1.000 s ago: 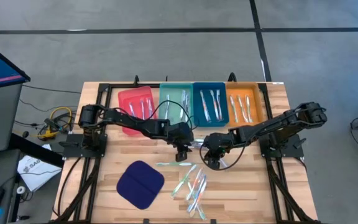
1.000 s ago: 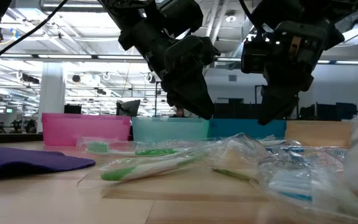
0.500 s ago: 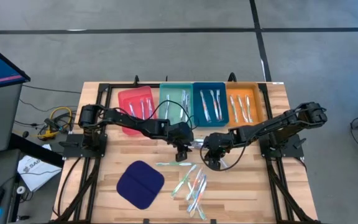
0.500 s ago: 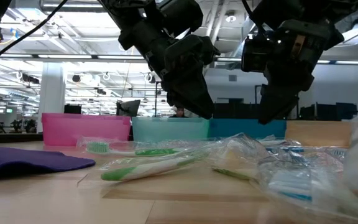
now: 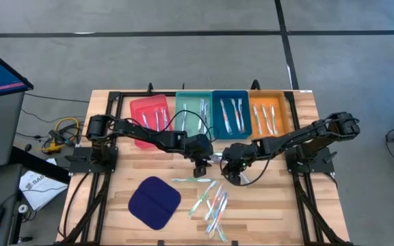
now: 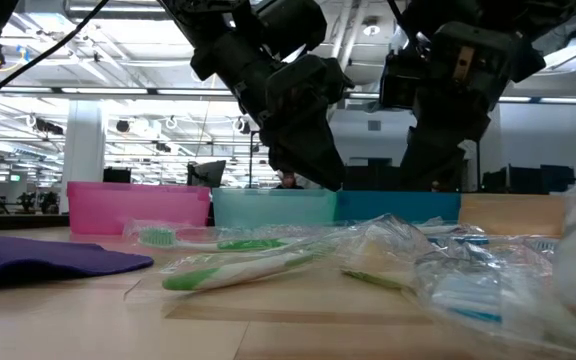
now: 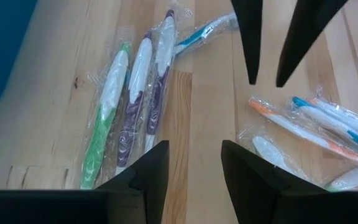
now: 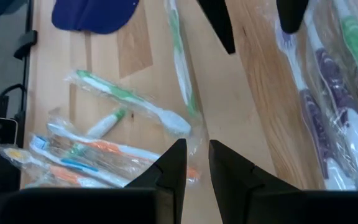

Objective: Pick & Place Toothbrushes
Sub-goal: Put the purple toothbrush into the green bin

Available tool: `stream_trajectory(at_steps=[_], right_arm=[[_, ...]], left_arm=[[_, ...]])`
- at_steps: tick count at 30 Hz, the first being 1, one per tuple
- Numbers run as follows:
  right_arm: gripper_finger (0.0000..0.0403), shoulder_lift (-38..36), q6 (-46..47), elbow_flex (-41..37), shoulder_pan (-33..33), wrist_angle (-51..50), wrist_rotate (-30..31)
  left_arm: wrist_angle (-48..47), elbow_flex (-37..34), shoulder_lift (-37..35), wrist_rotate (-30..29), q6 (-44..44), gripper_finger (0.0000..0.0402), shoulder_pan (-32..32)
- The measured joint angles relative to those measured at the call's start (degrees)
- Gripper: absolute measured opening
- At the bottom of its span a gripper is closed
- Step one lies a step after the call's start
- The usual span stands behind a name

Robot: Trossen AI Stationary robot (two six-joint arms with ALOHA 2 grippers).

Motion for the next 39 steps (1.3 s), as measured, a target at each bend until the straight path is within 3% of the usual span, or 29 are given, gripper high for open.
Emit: stream_trajectory(at_steps=[14, 26, 39], right_arm=[[0.0064, 0.0, 4.1, 0.0, 0.0, 4.9, -1.9], [0.0064, 0.0, 6.3, 0.0, 0.1, 9.7, -8.8], [0.0064, 0.0, 9.5, 0.0, -0.3, 16.7, -9.0]], left_arm=[[2.8, 0.0, -0.1, 0.0, 0.0, 0.0140, 0.0], [3.8, 0.0, -0.1, 0.0, -3.1, 0.0140, 0.0], [5.5, 0.0, -0.1, 0.0, -2.8, 0.0140, 0.0]])
